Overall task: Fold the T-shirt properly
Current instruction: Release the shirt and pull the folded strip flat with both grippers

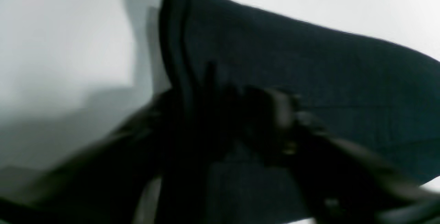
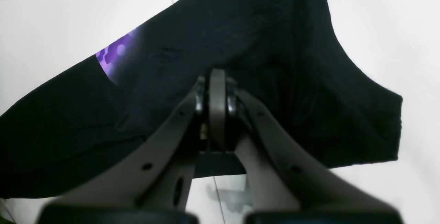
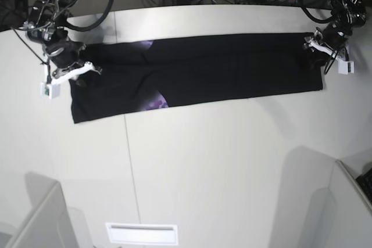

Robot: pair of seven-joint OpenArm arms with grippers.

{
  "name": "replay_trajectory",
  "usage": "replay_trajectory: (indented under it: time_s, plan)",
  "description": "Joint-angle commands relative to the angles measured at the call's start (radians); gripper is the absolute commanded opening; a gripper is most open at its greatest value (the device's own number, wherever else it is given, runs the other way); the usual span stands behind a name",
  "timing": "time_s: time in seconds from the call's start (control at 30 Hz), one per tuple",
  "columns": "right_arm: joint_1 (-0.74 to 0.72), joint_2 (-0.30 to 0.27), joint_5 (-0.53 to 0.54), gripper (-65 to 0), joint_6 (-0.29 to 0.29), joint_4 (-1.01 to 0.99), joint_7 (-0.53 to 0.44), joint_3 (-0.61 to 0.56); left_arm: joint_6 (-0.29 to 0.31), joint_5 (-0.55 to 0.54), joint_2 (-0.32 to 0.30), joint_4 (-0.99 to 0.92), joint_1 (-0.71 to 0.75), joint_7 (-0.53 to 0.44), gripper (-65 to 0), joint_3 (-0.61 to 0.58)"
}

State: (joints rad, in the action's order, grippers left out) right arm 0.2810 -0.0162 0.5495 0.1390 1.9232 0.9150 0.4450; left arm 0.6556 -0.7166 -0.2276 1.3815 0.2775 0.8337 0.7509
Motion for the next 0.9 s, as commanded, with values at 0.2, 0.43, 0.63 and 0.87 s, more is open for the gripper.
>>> replay_trajectory:
  time_s: [0.2, 0.43, 0.63, 0.87]
  plan:
    - [0.004, -0.006, 0.014, -65.0, 0.003, 0.019, -0.020, 0.010, -0.004, 0.021, -0.026, -0.012, 0.002, 0.035, -65.0, 0.003]
    - [0.017, -0.006, 0.014, -65.0, 0.003, 0.019, -0.018, 0.007, -0.004, 0.053, -0.083, -0.014, 0.033, -0.101, -65.0, 0.002]
    - [0.017, -0.006, 0.016, -65.0, 0.004, 0.019, -0.015, 0.005, -0.004, 0.202, -0.085, -0.009, 0.039, -0.195, -65.0, 0.003]
    - [0.034, -0.008, 0.106, -65.0, 0.004, 0.014, -0.018, 0.011, -0.004, 0.239, -0.082, 0.034, 0.087, -0.281, -65.0, 0.009]
